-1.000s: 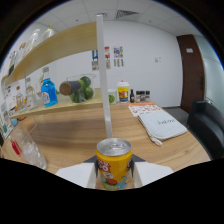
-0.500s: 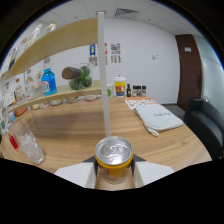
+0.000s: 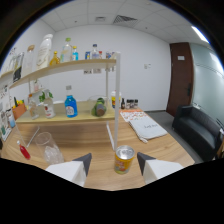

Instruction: Make me a cup of Vodka Sunrise.

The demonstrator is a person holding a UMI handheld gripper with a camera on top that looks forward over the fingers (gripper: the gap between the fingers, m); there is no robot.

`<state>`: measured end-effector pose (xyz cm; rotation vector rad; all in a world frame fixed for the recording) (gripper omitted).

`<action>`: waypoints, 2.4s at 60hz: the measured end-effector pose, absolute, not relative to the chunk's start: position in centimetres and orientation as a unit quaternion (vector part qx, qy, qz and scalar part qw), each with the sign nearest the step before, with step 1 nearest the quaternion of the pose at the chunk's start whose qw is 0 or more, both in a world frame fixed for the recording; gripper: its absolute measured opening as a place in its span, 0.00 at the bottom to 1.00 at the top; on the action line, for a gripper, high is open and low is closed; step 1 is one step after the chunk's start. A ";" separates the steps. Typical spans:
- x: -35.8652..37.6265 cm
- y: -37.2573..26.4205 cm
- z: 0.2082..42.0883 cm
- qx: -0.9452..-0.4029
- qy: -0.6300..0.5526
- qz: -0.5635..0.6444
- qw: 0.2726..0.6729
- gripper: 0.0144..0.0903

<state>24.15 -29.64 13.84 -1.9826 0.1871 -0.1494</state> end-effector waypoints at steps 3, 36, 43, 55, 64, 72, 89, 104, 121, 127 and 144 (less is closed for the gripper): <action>21.7 -30.4 15.0 -0.830 0.067 -0.054 0.552 0.94; -0.5 -29.0 17.4 -0.818 0.006 0.033 0.574 0.95; -3.3 -24.8 20.2 -0.804 -0.008 0.038 0.594 0.94; -5.4 -16.7 21.7 -0.797 -0.016 0.027 0.603 0.89; -5.0 -12.2 19.7 -0.815 -0.003 0.012 0.579 0.79; -4.3 -10.5 18.8 -0.819 0.000 -0.005 0.574 0.45; -4.9 -10.4 19.0 -0.812 -0.014 0.007 0.584 0.28; -5.5 -12.2 20.9 -0.803 -0.033 0.019 0.595 0.28; -6.2 -18.8 23.5 -0.793 -0.037 0.041 0.607 0.28; -6.0 -20.8 22.3 -0.799 -0.036 0.040 0.599 0.28; -6.1 -21.3 12.4 -0.835 -0.005 0.041 0.549 0.28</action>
